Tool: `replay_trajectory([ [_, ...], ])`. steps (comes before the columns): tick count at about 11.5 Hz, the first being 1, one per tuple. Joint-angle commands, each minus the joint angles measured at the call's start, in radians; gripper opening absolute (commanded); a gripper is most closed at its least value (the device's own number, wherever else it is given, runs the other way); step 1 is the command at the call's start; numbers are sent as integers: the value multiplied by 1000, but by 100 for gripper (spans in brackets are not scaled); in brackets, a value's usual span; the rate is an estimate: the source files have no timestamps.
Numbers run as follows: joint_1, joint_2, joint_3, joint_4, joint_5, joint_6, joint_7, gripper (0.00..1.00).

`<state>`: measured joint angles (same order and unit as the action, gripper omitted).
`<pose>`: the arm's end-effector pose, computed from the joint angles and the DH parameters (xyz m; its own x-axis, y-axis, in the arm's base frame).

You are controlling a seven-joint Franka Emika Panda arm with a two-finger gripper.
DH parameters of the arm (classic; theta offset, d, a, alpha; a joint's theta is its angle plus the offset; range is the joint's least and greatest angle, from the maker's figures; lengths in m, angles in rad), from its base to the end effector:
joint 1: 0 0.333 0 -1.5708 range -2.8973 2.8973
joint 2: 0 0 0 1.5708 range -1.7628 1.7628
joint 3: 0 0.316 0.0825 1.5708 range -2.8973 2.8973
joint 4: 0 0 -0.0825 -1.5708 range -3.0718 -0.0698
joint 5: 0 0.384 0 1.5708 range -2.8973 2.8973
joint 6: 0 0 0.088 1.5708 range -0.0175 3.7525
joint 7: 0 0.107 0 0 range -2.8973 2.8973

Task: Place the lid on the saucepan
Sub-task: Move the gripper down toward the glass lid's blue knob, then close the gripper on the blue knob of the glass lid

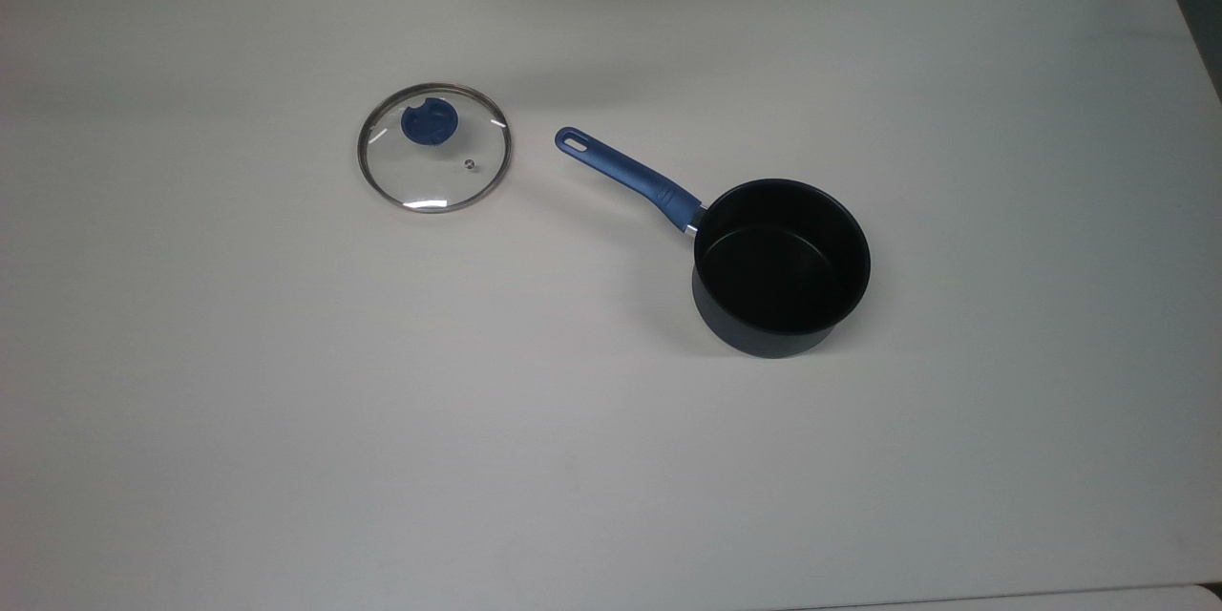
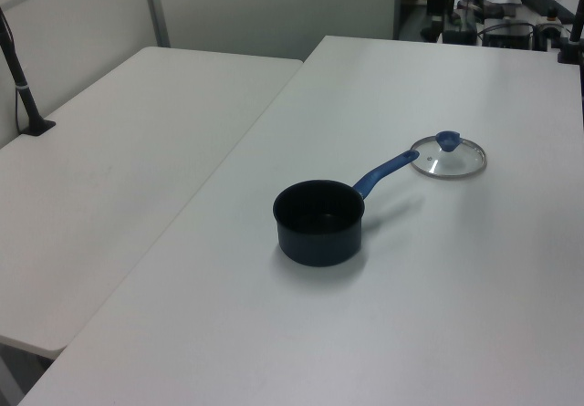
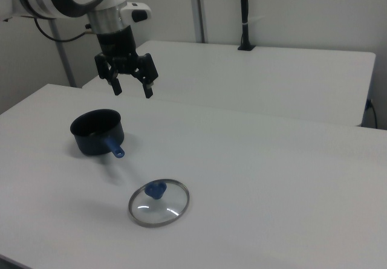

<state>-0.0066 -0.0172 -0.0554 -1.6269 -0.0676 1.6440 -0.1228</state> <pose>0.5541 -0.0414 0.6142 0.9975 0.0654 0.0257 0.0635 -0.9955 0.0702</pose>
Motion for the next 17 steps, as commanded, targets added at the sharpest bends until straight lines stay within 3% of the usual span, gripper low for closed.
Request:
replay_trajectory([
  [1, -62, -15, -3, -36, 6, -49, -291, 100],
  [3, -88, -9, -3, -130, -52, -30, -359, 100],
  [5, -98, -12, -3, -314, -77, 177, -367, 100],
  [7, -89, 35, -3, -416, -90, 304, -394, 99],
  [11, -79, 150, 20, -415, -89, 316, -434, 97],
  [16, -88, 217, 58, -410, -77, 419, -365, 100],
  [17, -89, 215, 60, -410, -75, 419, -359, 74],
])
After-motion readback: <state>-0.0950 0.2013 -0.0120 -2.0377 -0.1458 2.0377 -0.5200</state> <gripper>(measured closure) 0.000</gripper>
